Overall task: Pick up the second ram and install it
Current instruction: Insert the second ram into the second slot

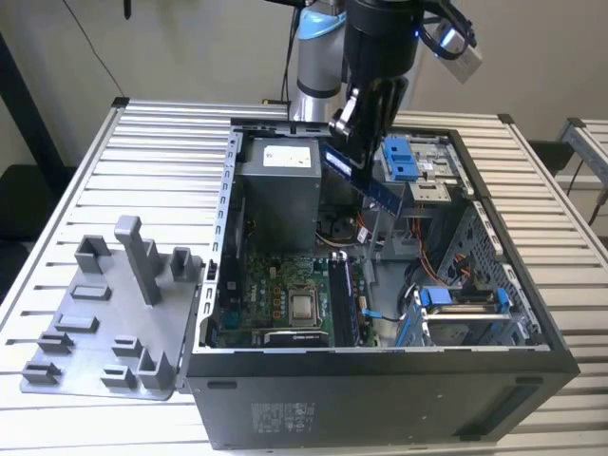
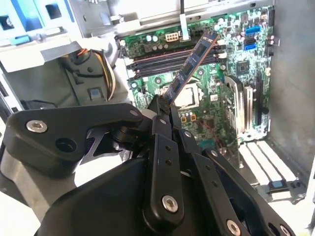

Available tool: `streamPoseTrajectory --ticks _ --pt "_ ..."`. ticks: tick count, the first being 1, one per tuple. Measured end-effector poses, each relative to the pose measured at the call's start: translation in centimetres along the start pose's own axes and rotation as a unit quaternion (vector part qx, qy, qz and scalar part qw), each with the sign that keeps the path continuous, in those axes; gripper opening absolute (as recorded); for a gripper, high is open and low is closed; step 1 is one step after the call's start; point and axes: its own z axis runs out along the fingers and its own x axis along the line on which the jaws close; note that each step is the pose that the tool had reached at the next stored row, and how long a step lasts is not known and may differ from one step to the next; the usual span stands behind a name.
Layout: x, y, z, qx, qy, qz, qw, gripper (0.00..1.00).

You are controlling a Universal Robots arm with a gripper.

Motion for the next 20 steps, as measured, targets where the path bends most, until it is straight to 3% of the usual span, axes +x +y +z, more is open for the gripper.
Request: streamPoseTrajectory --ticks 5,9,14,20 --pt "0.00 0.00 0.07 0.0021 0.0013 0.045 0.9990 0.14" --pt "0.00 0.00 0.13 0.0039 0.0024 0.081 0.9967 0.14" --pt "0.01 0.01 0.17 0.0060 0.0037 0.124 0.9922 0.14" --pt "0.01 0.01 0.24 0.0082 0.0050 0.171 0.9852 0.14"
